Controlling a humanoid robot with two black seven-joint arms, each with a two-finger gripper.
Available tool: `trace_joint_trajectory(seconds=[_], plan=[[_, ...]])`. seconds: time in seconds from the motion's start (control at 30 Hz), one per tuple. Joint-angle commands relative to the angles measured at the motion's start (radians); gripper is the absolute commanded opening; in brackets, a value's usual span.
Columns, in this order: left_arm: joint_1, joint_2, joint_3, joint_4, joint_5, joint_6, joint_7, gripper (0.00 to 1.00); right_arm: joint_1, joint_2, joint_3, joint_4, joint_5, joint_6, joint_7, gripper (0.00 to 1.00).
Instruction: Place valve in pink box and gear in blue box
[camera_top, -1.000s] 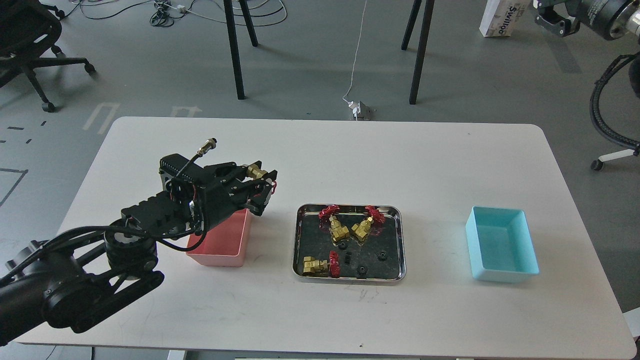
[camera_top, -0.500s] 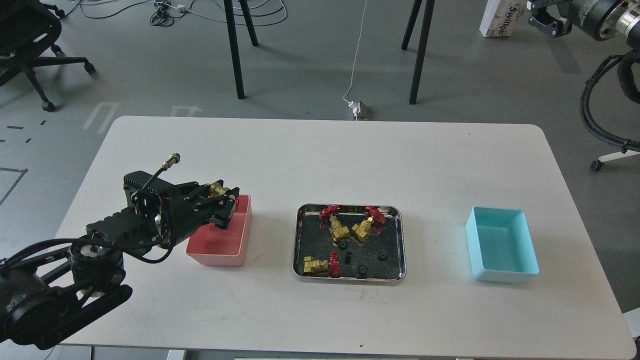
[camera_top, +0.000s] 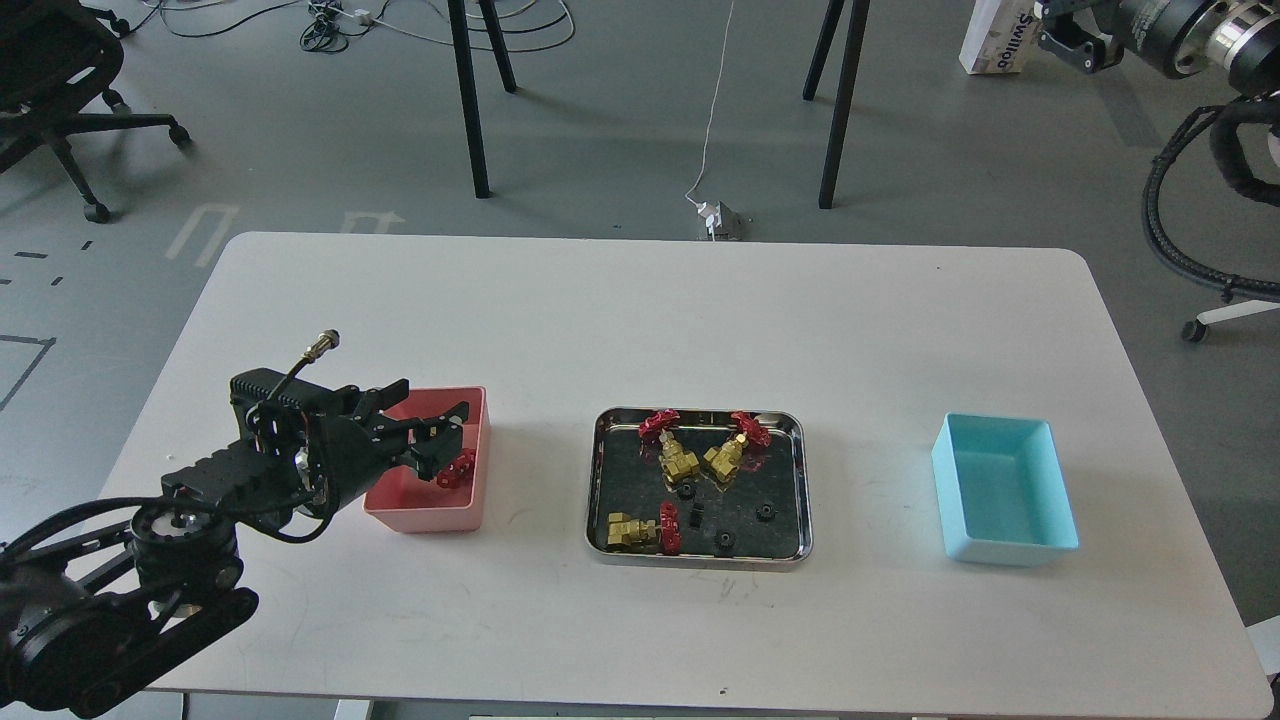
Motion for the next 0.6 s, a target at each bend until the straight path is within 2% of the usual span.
trace_joint_trajectory(seconds=[0.0, 0.1, 0.3, 0.43, 0.57], plan=[[-0.012, -0.002, -0.084, -0.003, -0.094, 0.001, 0.0, 0.94, 0.0, -0.001, 0.0, 0.013, -0.017, 0.003, -0.001, 0.99], [-0.052, -0.002, -0.199, -0.003, -0.236, -0.006, -0.001, 0.96, 0.0, 0.0, 0.0, 0.042, -0.081, 0.012, -0.005, 0.99], [-0.283, 0.0, -0.337, 0.014, -0.656, -0.015, -0.012, 0.96, 0.0, 0.038, -0.044, 0.229, -0.371, 0.064, -0.014, 0.99], [-0.496, -0.003, -0.342, 0.103, -0.897, -0.064, 0.002, 0.96, 0.07, 0.066, -0.294, 0.35, -0.578, 0.084, 0.011, 0.98], [-0.665, -0.005, -0.34, 0.209, -0.965, -0.069, 0.002, 0.96, 0.168, 0.186, -0.57, 0.367, -0.698, 0.086, 0.051, 0.98]])
